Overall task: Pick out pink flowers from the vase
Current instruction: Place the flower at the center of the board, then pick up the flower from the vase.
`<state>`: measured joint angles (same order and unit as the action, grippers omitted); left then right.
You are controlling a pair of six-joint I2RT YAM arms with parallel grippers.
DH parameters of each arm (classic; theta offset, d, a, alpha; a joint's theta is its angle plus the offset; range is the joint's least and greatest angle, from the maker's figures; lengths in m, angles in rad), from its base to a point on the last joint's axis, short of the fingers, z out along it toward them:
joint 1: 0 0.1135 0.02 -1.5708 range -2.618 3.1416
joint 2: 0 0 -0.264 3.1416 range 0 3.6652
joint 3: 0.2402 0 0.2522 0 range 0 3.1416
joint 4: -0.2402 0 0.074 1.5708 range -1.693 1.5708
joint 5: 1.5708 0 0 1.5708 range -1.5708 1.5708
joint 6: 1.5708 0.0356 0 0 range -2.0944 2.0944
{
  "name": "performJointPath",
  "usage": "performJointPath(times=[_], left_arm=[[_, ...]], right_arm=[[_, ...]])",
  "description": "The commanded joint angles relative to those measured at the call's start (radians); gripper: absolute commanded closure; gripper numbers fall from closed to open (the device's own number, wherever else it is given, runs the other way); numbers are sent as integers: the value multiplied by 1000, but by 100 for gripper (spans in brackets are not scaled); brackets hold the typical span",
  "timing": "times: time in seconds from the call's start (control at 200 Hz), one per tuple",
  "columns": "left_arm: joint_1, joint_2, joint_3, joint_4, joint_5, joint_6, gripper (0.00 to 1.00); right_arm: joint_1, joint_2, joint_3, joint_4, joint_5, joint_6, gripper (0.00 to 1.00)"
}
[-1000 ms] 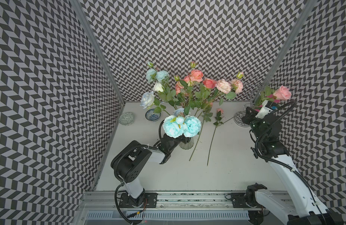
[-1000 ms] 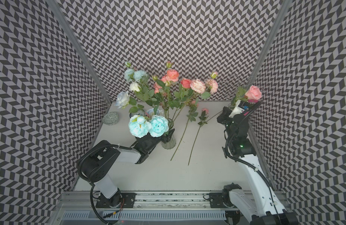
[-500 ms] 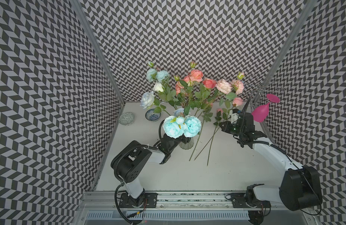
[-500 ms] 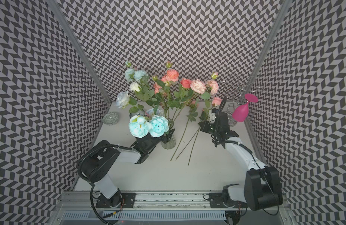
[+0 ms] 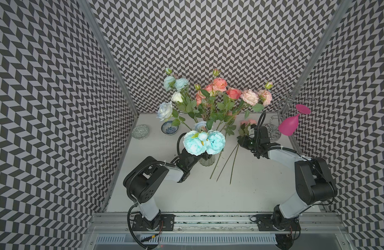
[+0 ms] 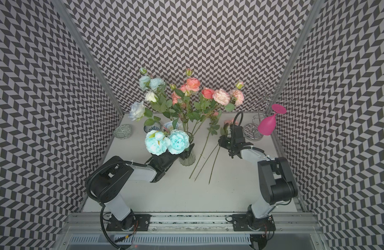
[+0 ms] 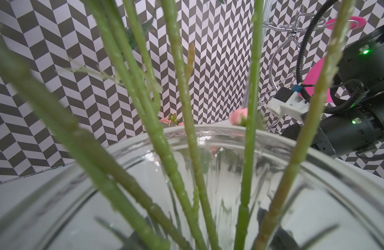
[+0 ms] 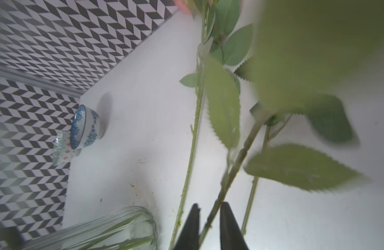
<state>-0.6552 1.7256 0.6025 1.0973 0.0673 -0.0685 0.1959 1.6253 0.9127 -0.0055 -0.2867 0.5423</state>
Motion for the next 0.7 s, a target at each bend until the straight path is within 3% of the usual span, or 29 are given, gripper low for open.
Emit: performJointPath(times=[0.0,0.085,0.255,0.471,0.696], left_arm=[[-9,-3,-29,-101,-13,-6,100],[-9,-4,-31,-102,-15,-4,100],[-9,3,-28,-105,-10,-7,100],[-10,6,-30,-111,-10,-9,100],[-11,8,-28,-112,-6,-11,100]], right_arm=[[1,-24,-37,112,59,31,65],[0,-70,-71,128,77,32,60],[25,-234,-187,258,65,26,59],[184,-478,-380,464,90,-98,59],[300,-514,-314,452,45,-201,57]])
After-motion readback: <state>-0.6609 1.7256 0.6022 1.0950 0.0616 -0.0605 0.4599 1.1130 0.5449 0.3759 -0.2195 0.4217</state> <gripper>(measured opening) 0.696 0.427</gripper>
